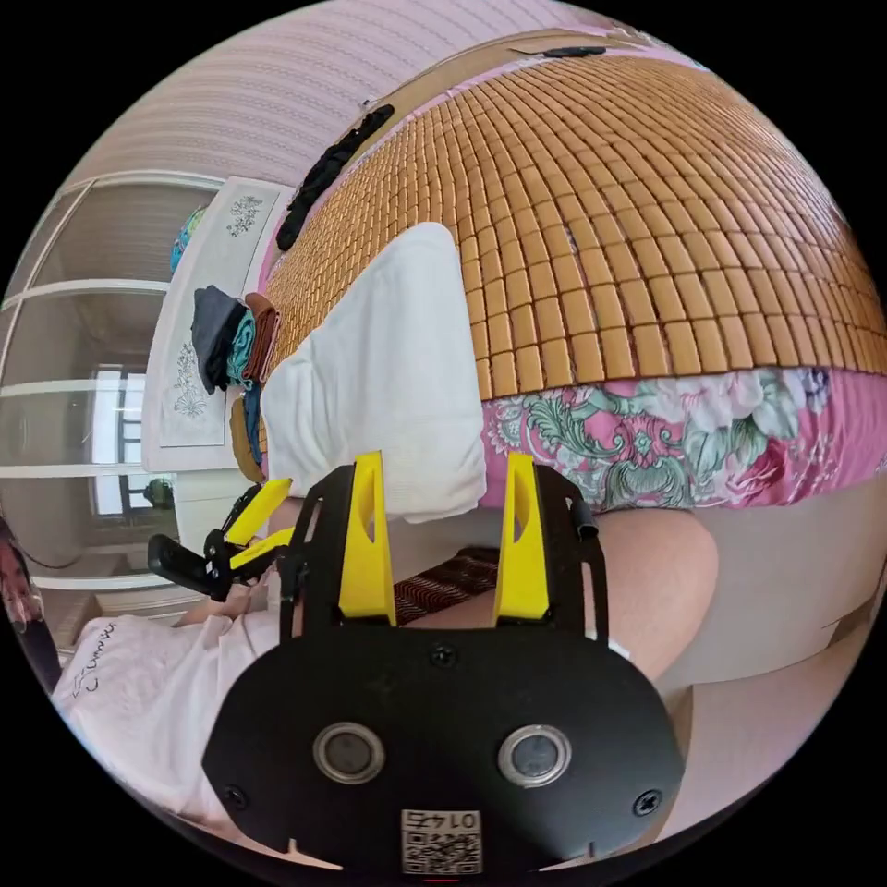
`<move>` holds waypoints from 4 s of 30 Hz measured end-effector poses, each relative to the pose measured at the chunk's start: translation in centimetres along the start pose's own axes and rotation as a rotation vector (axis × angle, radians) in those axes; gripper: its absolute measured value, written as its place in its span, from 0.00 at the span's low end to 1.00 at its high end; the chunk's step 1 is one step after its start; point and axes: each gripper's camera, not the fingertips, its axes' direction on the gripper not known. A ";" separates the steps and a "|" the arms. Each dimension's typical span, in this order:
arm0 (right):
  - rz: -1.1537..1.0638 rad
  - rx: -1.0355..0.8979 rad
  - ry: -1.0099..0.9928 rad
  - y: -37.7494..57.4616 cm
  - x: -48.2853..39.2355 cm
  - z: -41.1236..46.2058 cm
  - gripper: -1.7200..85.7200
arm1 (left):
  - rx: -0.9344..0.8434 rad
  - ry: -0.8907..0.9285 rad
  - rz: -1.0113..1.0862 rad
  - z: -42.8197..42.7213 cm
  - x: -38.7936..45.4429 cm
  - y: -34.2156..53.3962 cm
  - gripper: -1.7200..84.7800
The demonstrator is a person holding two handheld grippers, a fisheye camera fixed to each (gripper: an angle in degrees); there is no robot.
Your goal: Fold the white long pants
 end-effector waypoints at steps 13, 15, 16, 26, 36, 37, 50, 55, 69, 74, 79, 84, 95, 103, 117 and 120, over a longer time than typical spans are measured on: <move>-0.202 -0.153 -0.419 5.4 -0.3 -1.2 0.11 | -0.023 -0.179 0.268 -0.4 9.0 -3.4 0.19; -0.250 -0.166 -0.364 6.4 -1.0 -1.1 0.11 | -0.043 -0.237 0.268 -0.4 9.0 -3.1 0.15; -0.276 -0.168 -0.316 6.9 -1.1 -1.2 0.11 | -0.059 -0.210 0.255 -0.4 8.7 -2.9 0.13; -0.246 -0.041 -0.541 8.3 2.6 -2.6 0.12 | -0.025 -0.077 0.118 -4.1 4.9 -2.2 0.11; 0.087 0.075 -0.330 7.9 8.1 -0.7 0.29 | -0.012 -0.004 0.135 -5.8 4.1 0.4 0.11; 0.087 0.068 -0.381 7.4 8.1 0.4 0.29 | -0.017 0.006 0.153 -6.0 4.2 0.8 0.11; -0.116 0.023 -0.339 3.7 1.9 -0.6 0.11 | 0.098 0.162 0.226 -7.8 2.2 1.1 0.11; -0.186 0.137 -0.225 4.1 -0.1 -7.3 0.11 | 0.244 0.329 0.169 -7.0 0.5 -1.9 0.11; -0.537 -0.235 -0.185 -1.5 -21.9 12.9 0.18 | 0.101 0.069 -0.609 -10.7 -16.0 16.0 0.12; -0.531 -0.230 -0.199 -0.3 -20.1 11.9 0.13 | 0.107 -0.054 -0.725 -11.1 -17.8 20.2 0.09; -0.552 -0.271 -0.039 4.5 -17.7 10.5 0.12 | 0.112 -0.029 -0.637 -8.1 -18.4 17.1 0.10; -0.534 -0.289 0.230 8.5 -15.4 11.9 0.11 | 0.062 -0.042 -0.516 -3.3 -17.9 13.3 0.11; -0.503 -0.369 0.330 7.2 -12.2 15.7 0.11 | -0.110 -0.096 -0.487 4.6 -18.7 12.9 0.07; -0.446 -0.147 0.077 4.8 -7.3 7.1 0.20 | 0.060 -0.164 -0.602 0.0 -22.0 14.8 0.15; -0.155 -0.168 -0.335 -0.9 5.4 9.4 0.28 | -0.058 0.253 -0.721 12.7 -31.7 16.5 0.26; -0.132 -0.220 -0.362 -1.6 7.4 8.7 0.26 | -0.065 0.284 -0.706 14.5 -32.2 16.0 0.27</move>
